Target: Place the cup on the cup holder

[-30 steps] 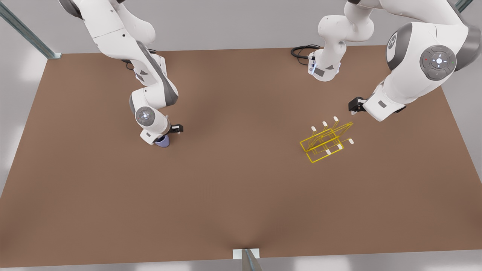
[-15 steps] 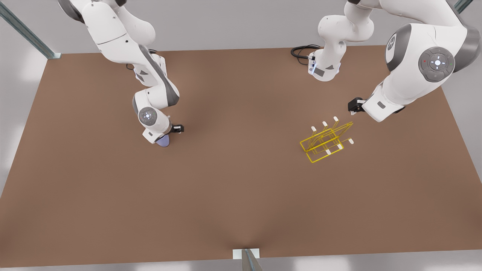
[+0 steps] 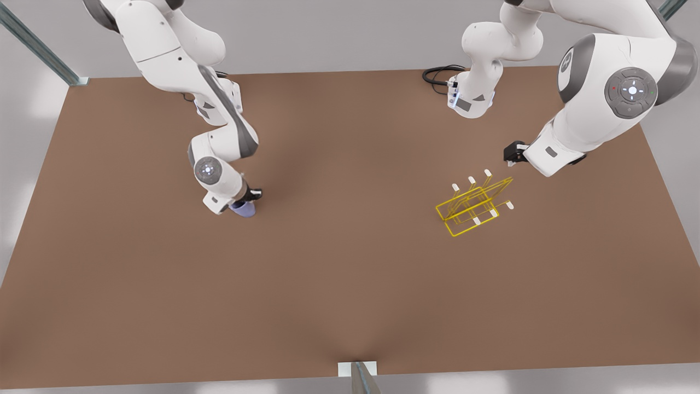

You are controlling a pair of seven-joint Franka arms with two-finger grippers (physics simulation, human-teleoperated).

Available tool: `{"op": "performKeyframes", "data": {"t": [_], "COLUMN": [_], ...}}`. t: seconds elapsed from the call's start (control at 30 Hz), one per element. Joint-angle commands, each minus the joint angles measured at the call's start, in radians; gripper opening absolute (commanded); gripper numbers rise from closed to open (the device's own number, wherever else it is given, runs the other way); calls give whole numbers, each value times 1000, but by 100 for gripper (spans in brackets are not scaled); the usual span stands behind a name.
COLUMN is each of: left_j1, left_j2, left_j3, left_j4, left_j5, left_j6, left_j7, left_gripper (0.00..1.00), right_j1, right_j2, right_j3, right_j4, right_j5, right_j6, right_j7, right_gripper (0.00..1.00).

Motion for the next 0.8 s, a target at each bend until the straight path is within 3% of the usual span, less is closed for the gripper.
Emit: {"op": "performKeyframes", "data": {"t": [0.0,0.37,0.53,0.77], "left_j1": [0,0,0,-1], "left_j2": [-1,-1,-1,2], "left_j3": [0,0,-5,-5], "left_j4": [0,0,0,0], "left_j5": [1,1,1,2], "left_j6": [2,4,-2,-5], "left_j7": [7,5,5,5], "left_gripper": [100,100,100,100], "right_j1": [-3,27,62,60], "right_j2": [-2,18,178,307], "right_j3": [-8,-33,-33,-63], "right_j4": [27,371,641,742], "right_j5": [-12,50,241,725], "right_j6": [-103,-390,-546,-609], "right_j7": [31,13,-71,-507], "right_gripper": [21,21,21,21]}}
